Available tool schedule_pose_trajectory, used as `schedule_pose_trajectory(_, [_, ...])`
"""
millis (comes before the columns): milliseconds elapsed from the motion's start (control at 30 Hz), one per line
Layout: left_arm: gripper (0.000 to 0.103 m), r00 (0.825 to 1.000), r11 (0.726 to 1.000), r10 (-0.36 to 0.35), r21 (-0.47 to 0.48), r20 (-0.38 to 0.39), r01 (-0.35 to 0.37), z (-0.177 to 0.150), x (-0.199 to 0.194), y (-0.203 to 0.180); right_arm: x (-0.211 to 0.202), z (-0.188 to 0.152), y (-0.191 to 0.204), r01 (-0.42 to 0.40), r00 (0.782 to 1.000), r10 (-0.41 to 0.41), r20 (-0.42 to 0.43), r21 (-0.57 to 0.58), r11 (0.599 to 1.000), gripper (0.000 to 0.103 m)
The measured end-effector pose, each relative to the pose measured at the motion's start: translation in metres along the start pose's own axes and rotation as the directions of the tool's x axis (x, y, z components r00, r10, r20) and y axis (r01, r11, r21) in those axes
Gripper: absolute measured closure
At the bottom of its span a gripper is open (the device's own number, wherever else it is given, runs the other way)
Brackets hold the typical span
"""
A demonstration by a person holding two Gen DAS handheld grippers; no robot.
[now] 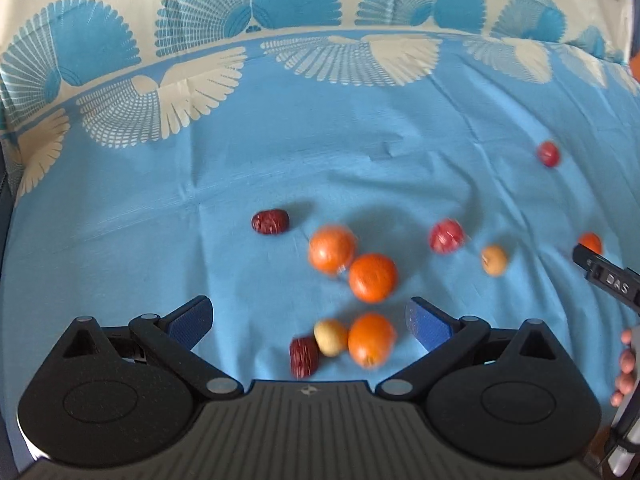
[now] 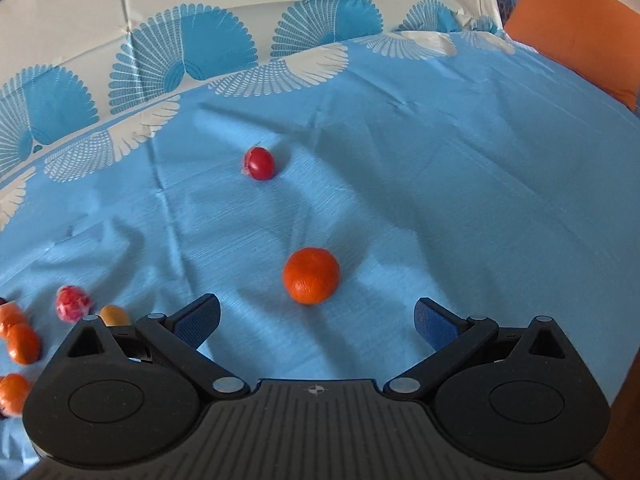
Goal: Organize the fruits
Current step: 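Grasp a mandarin with the left tool while the right tool grasps another mandarin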
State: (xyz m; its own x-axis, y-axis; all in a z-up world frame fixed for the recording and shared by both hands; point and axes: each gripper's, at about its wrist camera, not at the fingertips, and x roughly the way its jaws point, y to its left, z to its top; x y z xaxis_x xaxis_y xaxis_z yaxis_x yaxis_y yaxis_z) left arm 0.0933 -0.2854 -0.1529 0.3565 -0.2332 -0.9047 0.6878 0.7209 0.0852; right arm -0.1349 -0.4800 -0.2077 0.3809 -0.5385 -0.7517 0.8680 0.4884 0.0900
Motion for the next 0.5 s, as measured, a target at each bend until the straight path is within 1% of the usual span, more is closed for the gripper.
schedule_pose_trajectory(67, [0.0,1.0,0.999,0.0,-0.046,-0.028,-0.001,0.013,0.021,0.003,0.015,0.003,0.004,0.013,1.0,-0.013,0.001,-0.002,1.0,0.001])
schedule_pose_trajectory(167, [0.001,0.997,0.989,-0.032,-0.145,-0.073,0.021,0.029,0.049,0.011,0.034,0.006,0.011,0.041,0.999,-0.041,-0.014,-0.009,0.999,0.001])
schedule_pose_trajectory(200, [0.003,0.995,0.983,-0.053,-0.179,-0.084,0.037,0.032,0.056,0.013,0.035,0.005,0.014,0.055,0.998,-0.055,0.001,-0.025,0.998,0.001])
schedule_pose_trajectory(233, [0.007,0.993,0.977,-0.075,-0.205,-0.094,0.054,0.035,0.062,0.015,0.036,0.004,0.017,0.068,0.998,-0.067,0.009,-0.052,0.996,0.001])
schedule_pose_trajectory(267, [0.026,0.989,0.971,-0.101,-0.228,-0.108,0.074,0.038,0.067,0.015,0.035,0.002,0.019,0.073,0.997,-0.072,0.021,-0.07,0.995,0.003])
schedule_pose_trajectory(300, [0.057,0.983,0.966,-0.129,-0.242,-0.129,0.094,0.039,0.073,0.016,0.032,0.0,0.021,0.06,0.998,-0.058,0.032,-0.071,0.996,0.012])
schedule_pose_trajectory(333, [0.061,0.977,0.96,-0.153,-0.258,-0.147,0.112,0.041,0.078,0.016,0.028,-0.001,0.023,0.058,0.997,-0.055,0.047,-0.075,0.996,0.034])
schedule_pose_trajectory(367, [0.061,0.978,0.956,-0.153,-0.271,-0.14,0.11,0.042,0.077,0.017,0.022,-0.003,0.026,0.061,0.996,-0.056,0.066,-0.088,0.994,0.049])
schedule_pose_trajectory(400, [0.062,0.979,0.958,-0.15,-0.264,-0.138,0.11,0.042,0.076,0.017,0.019,-0.004,0.028,0.062,0.996,-0.055,0.069,-0.099,0.993,0.068])
schedule_pose_trajectory(500, [0.062,0.988,0.967,-0.12,-0.238,-0.098,0.094,0.04,0.059,0.017,0.011,-0.001,0.026,0.06,0.997,-0.056,0.053,-0.074,0.995,0.068])
